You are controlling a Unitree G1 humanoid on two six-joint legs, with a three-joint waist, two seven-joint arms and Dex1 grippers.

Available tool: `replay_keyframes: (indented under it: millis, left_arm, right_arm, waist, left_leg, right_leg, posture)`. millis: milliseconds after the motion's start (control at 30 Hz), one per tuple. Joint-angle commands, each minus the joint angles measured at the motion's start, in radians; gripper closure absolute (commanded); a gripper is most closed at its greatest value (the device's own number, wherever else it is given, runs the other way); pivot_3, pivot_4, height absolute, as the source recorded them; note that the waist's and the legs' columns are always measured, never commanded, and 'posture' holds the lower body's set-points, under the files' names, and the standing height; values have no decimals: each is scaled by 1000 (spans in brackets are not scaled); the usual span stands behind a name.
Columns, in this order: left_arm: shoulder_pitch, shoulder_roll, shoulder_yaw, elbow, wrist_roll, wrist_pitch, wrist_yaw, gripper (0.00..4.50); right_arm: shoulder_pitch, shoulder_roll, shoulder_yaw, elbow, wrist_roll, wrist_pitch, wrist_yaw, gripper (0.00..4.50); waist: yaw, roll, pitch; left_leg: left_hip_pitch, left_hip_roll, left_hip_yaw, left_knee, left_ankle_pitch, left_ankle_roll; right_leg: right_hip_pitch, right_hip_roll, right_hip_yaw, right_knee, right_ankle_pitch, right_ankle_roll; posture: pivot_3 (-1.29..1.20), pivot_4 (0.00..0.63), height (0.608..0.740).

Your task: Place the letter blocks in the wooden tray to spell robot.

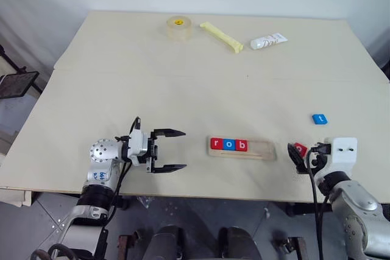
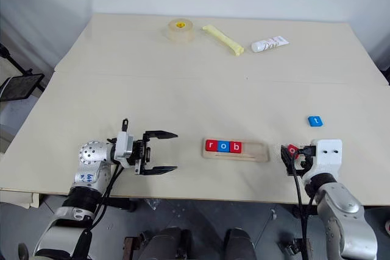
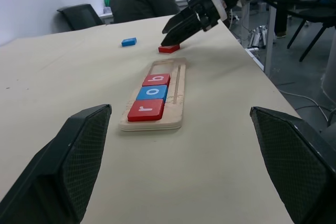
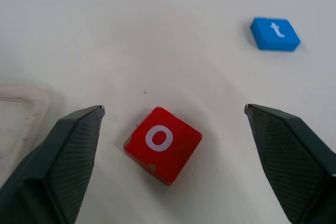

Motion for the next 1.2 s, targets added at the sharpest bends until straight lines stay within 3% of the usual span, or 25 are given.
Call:
replay_keyframes:
  millis: [33,167,333,467,933,1033,1200]
  left_arm:
    - [-4,3,9,-31,-14,2,6,0]
    - [-11,-4,6,-19,-11,-2,6,0]
    - [-17,-11,3,-12,-8,-6,7,0]
    - [-3,-11,6,-23,-9,-8,10,0]
    - [116,28,21,-155,-19,22,56,0]
    - [137,34,23,-182,-21,30,69,0]
    - [162,44,25,-213,-24,41,81,0]
  right_arm:
    - [32,-92,-35,-70,47,-13,116,11]
    - [82,-299,-51,-31,67,-37,344,11]
    - [87,-453,-39,83,47,-87,514,11]
    - [-21,-565,38,267,3,-157,638,11]
    - [-303,-614,260,639,-113,-308,844,11]
    - [-315,-613,271,651,-121,-311,862,584]
    - [-314,-614,272,649,-128,-308,876,2281]
  waist:
    - [0,0,0]
    - [2,0,0]
    - [4,0,0]
    - [5,0,0]
    - [9,0,0]
    - [11,0,0]
    - [17,0,0]
  left_leg:
    - [0,0,0,0,0,0]
    - [0,-1,0,0,0,1]
    - [4,0,-2,0,0,1]
    - [4,-1,-2,0,0,2]
    - [3,-1,-4,1,0,2]
    - [3,-1,-4,1,0,2]
    - [3,-1,-4,1,0,2]
  right_leg:
    - [0,0,0,0,0,0]
    - [1,0,0,-1,0,0]
    - [9,0,-3,-7,0,0]
    - [10,-1,-3,-8,0,1]
    - [10,-2,-5,-8,1,2]
    - [10,-2,-5,-9,1,2]
    - [10,-2,-5,-9,1,2]
  posture:
    - [0,150,740]
    - [0,150,740]
    - [0,150,740]
    - [0,150,740]
    - [0,150,740]
    - [0,150,740]
    - [0,150,740]
